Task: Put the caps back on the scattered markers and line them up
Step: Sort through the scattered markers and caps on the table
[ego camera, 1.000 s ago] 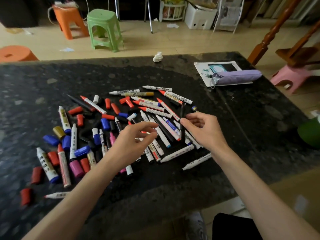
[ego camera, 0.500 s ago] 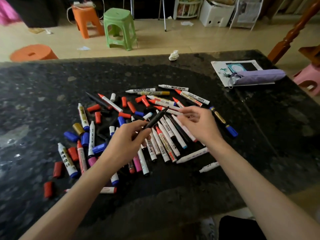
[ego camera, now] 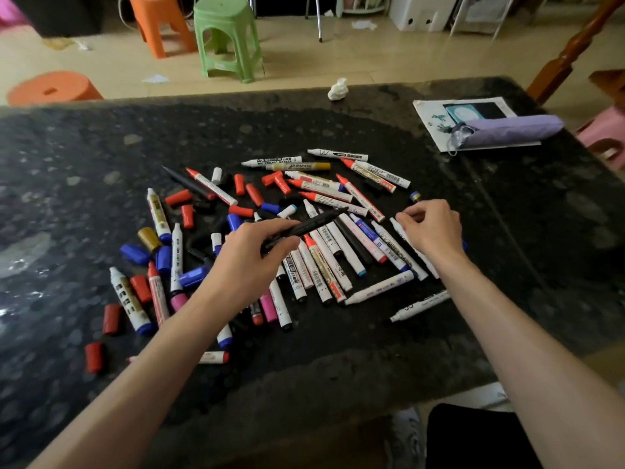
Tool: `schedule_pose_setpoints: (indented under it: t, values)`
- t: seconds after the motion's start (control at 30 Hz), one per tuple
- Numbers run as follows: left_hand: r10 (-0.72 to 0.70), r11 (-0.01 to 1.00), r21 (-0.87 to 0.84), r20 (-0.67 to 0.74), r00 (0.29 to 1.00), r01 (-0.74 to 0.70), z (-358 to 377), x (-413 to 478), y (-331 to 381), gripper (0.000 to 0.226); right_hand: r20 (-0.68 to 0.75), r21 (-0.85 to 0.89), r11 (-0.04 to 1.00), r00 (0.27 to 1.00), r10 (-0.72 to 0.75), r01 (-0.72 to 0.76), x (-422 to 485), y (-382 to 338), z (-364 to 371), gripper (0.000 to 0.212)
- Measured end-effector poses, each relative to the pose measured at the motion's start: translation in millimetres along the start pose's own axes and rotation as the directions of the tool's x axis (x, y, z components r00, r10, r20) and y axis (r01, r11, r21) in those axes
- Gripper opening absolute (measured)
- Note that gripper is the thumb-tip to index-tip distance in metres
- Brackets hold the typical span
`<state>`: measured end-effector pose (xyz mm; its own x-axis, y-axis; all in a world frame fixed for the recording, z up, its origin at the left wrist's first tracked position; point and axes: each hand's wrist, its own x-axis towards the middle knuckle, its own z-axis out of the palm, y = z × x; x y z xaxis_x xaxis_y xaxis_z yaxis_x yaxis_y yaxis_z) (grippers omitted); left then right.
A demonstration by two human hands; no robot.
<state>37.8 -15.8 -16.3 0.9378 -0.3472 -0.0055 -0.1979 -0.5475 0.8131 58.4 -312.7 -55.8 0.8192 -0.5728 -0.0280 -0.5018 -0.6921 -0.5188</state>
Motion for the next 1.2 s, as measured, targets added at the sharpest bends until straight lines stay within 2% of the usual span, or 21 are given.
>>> schedule_pose_setpoints:
  t: [0.13,0.2,0.3,0.5,0.8,0.93,1.2]
  values:
    - [0.018,0.999,0.027,-0.011,1.0,-0.018,-3,-1,-1,0.024,-0.033,0.097,0.983,0.988,-0.154,0.157,-10,-11,-9,0.015]
    - [0.018,0.999,0.028,0.007,1.0,-0.018,-6,-3,-2,0.026,0.028,0.275,0.941,0.977,-0.211,0.196,-22,-21,-19,0.011]
    - [0.032,0.999,0.019,0.048,0.998,-0.033,-9,-3,-5,0.027,0.09,0.475,0.857,0.958,-0.273,0.2,-43,-29,-36,0.009]
    - [0.059,0.998,0.018,0.097,0.993,-0.061,-15,-7,-7,0.019,0.212,0.629,0.76,0.905,-0.369,0.163,-73,-33,-42,0.015]
    - [0.068,0.998,0.013,0.059,0.996,-0.069,-18,-5,-11,0.018,0.352,0.631,0.751,0.791,-0.501,0.195,-80,-39,-39,0.028]
    - [0.067,0.998,0.009,0.048,0.997,-0.067,-17,-3,-12,0.018,0.362,0.644,0.744,0.787,-0.5,0.176,-81,-40,-40,0.016]
    - [0.072,0.997,0.0,0.05,0.996,-0.072,-19,-3,-11,0.021,0.313,0.656,0.725,0.8,-0.512,0.208,-84,-43,-38,0.012]
